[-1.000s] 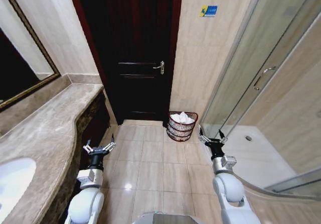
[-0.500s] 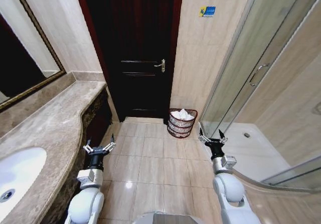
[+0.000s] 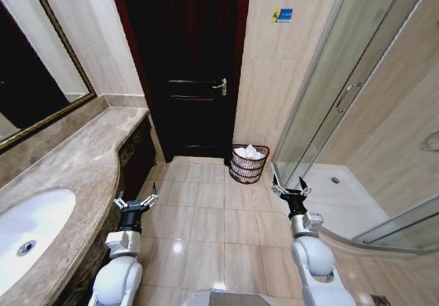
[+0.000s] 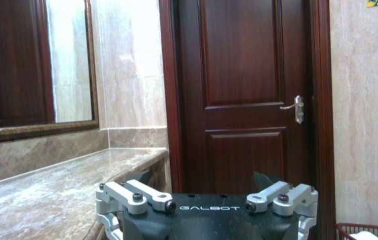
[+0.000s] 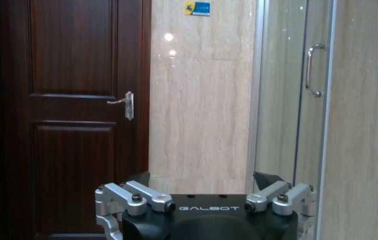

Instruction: Discard the used towel into the hamper.

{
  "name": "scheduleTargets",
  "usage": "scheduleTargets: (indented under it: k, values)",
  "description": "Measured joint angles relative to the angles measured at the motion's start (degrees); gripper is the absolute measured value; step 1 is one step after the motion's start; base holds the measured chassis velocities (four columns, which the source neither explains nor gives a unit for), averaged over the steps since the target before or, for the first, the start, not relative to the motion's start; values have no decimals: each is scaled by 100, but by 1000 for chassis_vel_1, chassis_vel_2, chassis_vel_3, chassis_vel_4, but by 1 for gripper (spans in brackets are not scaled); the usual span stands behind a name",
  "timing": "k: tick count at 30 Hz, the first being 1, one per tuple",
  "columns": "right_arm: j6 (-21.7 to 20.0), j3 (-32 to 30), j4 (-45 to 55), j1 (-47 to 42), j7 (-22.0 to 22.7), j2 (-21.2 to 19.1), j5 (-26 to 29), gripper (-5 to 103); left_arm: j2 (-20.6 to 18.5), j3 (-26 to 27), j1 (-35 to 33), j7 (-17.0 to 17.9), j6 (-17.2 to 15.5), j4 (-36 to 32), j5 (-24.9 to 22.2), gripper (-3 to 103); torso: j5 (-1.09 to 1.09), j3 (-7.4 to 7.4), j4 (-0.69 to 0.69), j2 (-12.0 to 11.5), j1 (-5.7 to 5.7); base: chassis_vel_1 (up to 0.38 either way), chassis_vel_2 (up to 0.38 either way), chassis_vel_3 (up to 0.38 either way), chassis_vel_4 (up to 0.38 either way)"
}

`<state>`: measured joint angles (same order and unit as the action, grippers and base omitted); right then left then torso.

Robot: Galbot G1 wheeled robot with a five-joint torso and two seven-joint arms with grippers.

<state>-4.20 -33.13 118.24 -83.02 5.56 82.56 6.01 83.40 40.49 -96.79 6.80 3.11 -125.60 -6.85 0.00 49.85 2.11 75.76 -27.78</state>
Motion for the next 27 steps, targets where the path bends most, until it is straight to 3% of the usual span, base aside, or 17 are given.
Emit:
scheduleTargets:
  k: [27]
  values:
    - [0, 0, 0, 0, 0, 0, 0, 100, 0, 0, 1, 0, 0, 0, 0, 100, 0, 0, 0, 1, -2, 50, -50, -44, 48]
